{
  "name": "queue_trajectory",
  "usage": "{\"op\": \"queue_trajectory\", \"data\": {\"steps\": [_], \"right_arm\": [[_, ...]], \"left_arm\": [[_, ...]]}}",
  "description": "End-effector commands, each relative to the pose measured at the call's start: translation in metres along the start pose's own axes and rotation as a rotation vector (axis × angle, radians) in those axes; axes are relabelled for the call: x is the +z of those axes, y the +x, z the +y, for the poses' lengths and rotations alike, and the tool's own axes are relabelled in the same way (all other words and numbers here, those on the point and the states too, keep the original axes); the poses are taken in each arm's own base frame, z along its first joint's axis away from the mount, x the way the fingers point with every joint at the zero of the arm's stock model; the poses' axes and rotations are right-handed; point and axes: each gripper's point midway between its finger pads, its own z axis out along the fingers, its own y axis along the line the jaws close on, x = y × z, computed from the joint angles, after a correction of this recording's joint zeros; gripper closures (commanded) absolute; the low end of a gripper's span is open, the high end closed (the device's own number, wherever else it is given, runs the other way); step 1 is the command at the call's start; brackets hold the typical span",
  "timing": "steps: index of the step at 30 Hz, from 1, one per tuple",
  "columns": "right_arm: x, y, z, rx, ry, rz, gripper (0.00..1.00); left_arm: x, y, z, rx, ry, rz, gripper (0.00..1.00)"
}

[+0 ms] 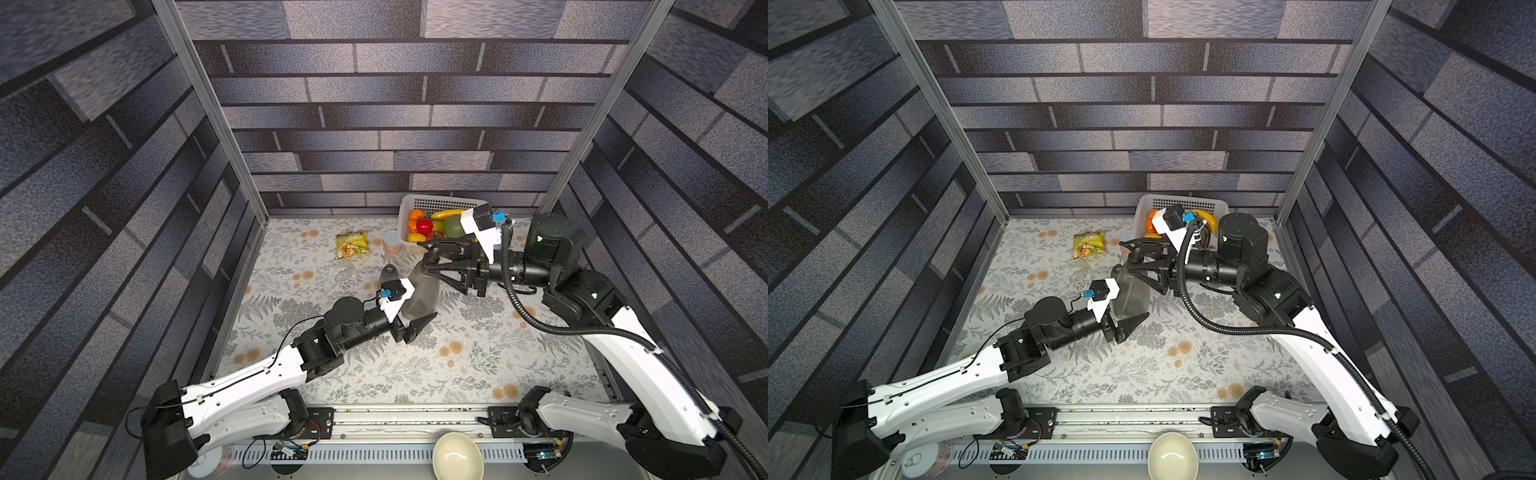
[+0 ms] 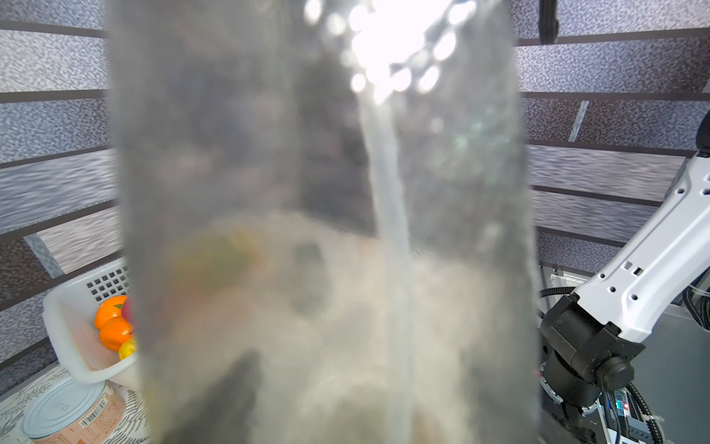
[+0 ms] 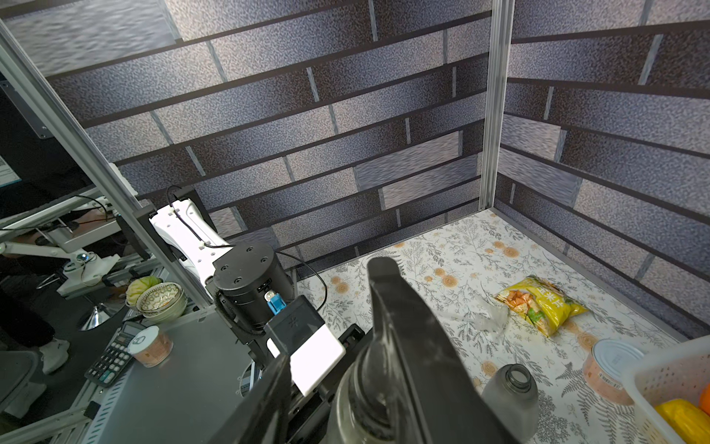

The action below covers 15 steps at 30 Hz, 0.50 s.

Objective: Attach spray nozzles to spray bottles
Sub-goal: Screw the spray nozzle on the spray bottle.

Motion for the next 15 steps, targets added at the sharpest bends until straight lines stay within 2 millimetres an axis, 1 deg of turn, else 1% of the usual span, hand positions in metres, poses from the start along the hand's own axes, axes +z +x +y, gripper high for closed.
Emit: {"op": "queue_trajectory", "data": {"steps": [1, 3, 7, 13, 15], "right_arm": [[0.002, 0.001, -0.003, 0.008, 0.004, -0.006, 0.51], [0.002, 0.001, -0.003, 0.009, 0.005, -0.005, 0.56], [0.004, 0.006, -0.005, 0.019, 0.006, 0.01, 0.63], [0.005, 0.017, -0.007, 0.037, 0.011, 0.041, 0.69], [0.005, 0.021, -0.012, 0.047, 0.035, 0.051, 0.71]], "left_arm": [[0.001, -0.024, 0.001, -0.014, 0.007, -0.055, 0.35], [0.001, -0.025, 0.0, -0.012, 0.008, -0.057, 0.35], [0.001, -0.027, -0.001, -0.009, 0.008, -0.058, 0.35], [0.005, -0.028, -0.001, -0.01, 0.006, -0.049, 0.36], [0.008, -0.026, 0.0, -0.012, 0.0, -0.042, 0.36]]}}
